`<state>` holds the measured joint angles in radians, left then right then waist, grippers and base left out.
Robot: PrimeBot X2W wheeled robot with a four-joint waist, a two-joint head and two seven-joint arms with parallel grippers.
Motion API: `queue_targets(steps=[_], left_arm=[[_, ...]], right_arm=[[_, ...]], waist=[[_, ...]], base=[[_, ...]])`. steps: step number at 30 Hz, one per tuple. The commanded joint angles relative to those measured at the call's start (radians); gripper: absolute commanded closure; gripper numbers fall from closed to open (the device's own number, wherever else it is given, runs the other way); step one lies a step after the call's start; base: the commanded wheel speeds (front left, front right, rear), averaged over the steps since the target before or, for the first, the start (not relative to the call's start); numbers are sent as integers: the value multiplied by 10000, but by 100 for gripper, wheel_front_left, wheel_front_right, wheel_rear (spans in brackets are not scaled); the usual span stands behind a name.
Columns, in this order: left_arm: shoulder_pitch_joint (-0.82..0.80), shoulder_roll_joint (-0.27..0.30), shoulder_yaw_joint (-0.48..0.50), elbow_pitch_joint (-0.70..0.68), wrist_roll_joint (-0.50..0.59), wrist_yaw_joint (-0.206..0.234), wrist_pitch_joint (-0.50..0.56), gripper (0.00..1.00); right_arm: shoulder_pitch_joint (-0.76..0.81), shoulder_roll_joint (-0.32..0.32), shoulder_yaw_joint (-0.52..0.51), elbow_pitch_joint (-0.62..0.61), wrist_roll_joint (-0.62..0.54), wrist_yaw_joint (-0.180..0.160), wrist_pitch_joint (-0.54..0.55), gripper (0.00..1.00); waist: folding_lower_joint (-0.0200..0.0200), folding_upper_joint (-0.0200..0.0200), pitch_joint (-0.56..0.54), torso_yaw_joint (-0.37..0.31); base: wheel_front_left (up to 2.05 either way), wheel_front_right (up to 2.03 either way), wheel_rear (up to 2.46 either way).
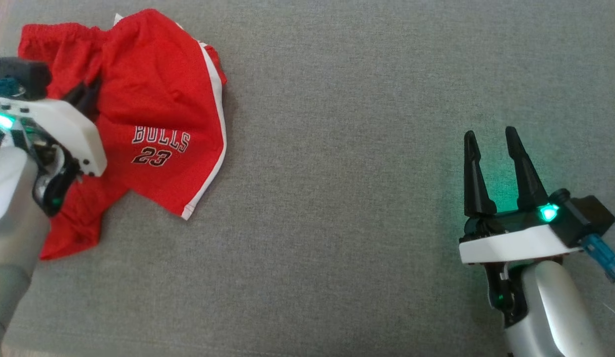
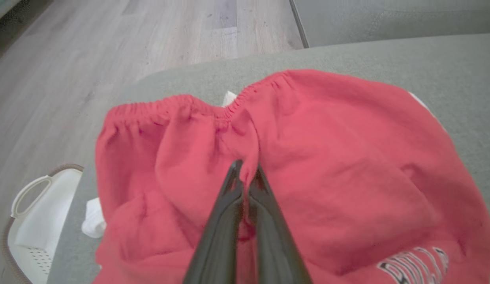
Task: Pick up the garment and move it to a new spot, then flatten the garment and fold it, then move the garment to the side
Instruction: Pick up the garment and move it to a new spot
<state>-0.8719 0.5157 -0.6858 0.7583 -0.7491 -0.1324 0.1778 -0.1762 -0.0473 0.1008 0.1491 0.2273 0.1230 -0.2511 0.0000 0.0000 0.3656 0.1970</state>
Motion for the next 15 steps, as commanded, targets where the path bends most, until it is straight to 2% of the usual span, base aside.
queue_targets(steps=[1,5,6,8,15], left_arm=[[-709,778,277,-61,-129,18,-352,100],[-1216,936,324,144,-154,18,-1529,100],[-1216,936,324,144,-154,18,-1529,100],[-1581,985,451,206,-178,18,-2379,100],[-2129,1211,781,29,-169,50,-3536,100]], right_arm=[[-135,-29,222,-330,-63,77,-107,0],[-101,-29,244,-289,-9,77,-107,0],[-101,-29,244,-289,-9,77,-107,0],[-61,-29,276,-231,54,77,-107,0],[104,-29,344,-84,242,77,-107,0]], waist=[[0,0,-80,23],[0,0,-279,71],[0,0,-279,71],[0,0,-500,114],[0,0,-1070,188]], base=[[0,0,0],[0,0,0],[0,0,0],[0,0,0],[0,0,0]])
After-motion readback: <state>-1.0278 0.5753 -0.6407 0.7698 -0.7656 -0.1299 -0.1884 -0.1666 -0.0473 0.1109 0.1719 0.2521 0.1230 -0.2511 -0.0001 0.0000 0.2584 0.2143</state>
